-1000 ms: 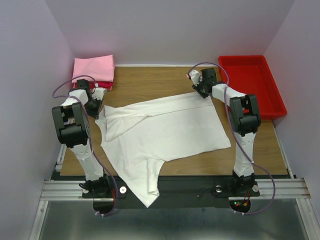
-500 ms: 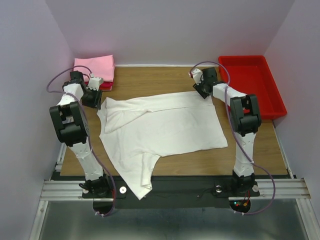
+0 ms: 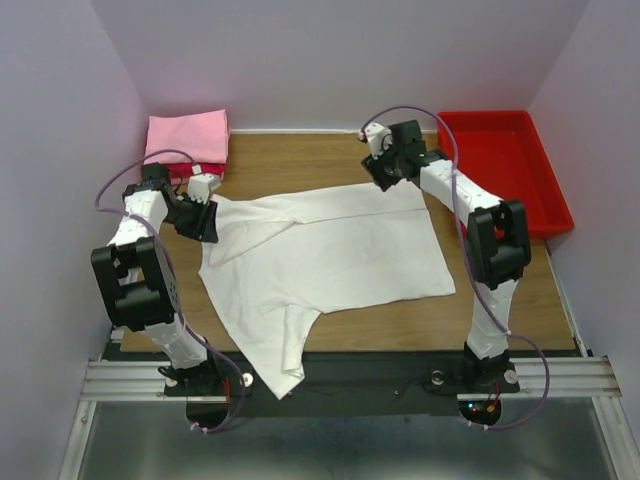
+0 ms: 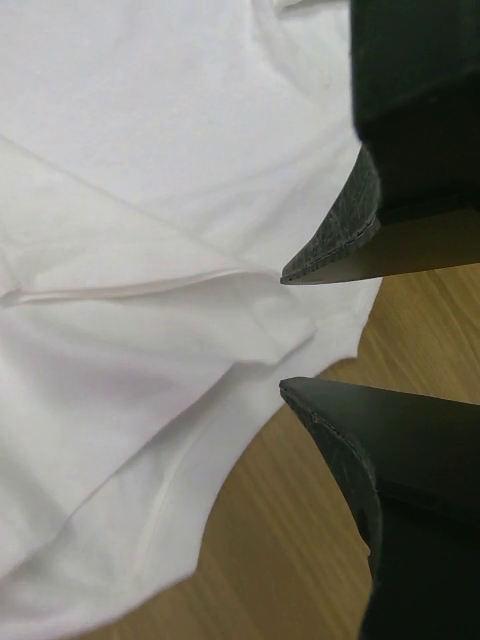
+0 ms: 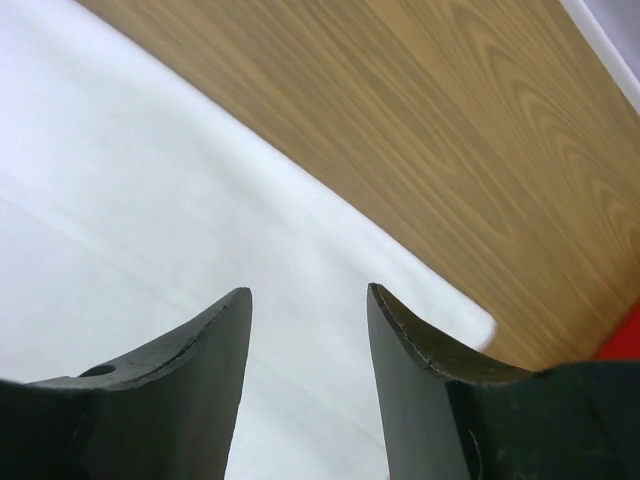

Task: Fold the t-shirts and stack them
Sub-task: Fold the tshirt

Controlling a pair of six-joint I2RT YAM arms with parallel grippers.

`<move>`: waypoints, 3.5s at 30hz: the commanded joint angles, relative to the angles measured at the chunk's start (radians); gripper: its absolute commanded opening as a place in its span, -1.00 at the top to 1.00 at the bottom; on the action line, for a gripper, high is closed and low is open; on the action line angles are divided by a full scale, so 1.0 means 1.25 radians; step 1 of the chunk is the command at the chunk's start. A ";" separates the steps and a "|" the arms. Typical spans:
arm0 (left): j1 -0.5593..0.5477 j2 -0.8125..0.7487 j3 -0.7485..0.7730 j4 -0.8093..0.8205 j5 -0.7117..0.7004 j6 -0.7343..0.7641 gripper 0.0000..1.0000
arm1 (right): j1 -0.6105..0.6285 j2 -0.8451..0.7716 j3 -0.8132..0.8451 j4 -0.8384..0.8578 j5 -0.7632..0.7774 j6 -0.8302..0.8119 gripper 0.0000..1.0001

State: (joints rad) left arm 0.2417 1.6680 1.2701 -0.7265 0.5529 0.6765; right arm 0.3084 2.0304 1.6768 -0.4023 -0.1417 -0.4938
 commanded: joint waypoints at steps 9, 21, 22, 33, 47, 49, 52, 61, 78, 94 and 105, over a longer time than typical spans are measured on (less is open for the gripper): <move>-0.110 0.057 -0.055 0.095 0.034 -0.075 -0.09 | 0.104 0.079 0.145 -0.051 -0.114 0.164 0.00; -0.174 0.125 -0.044 0.168 -0.023 -0.152 -0.11 | 0.103 0.075 0.103 -0.051 -0.082 0.153 0.03; -0.174 0.125 -0.044 0.168 -0.023 -0.155 -0.05 | 0.102 0.074 0.103 -0.051 -0.081 0.153 0.03; -0.183 0.066 -0.049 0.142 0.037 -0.116 1.00 | 0.103 0.073 0.097 -0.052 -0.076 0.156 0.04; -0.272 -0.051 -0.136 0.071 0.023 -0.106 1.00 | 0.103 0.059 0.089 -0.065 -0.136 0.177 0.06; -0.280 -0.054 -0.158 0.072 0.024 -0.109 1.00 | 0.103 0.059 0.089 -0.067 -0.136 0.175 0.06; -0.295 -0.062 -0.177 0.065 0.023 -0.106 1.00 | 0.103 0.059 0.091 -0.070 -0.139 0.172 0.07; -0.337 -0.112 -0.174 0.040 0.025 -0.130 1.00 | 0.103 0.066 0.098 -0.082 -0.165 0.174 0.07; -0.364 -0.072 -0.168 0.041 0.036 -0.152 1.00 | 0.103 0.079 0.113 -0.088 -0.127 0.153 0.08; -0.200 -0.068 -0.020 -0.039 0.128 -0.049 -0.07 | 0.112 0.090 0.138 -0.111 -0.267 0.193 0.07; -0.054 0.080 0.067 0.052 0.160 -0.106 -0.01 | 0.265 0.182 0.273 -0.118 -0.329 0.234 -0.06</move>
State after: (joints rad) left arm 0.1455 1.7359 1.3396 -0.6842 0.7017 0.5682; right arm 0.5591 2.2242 1.9453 -0.5499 -0.5171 -0.2123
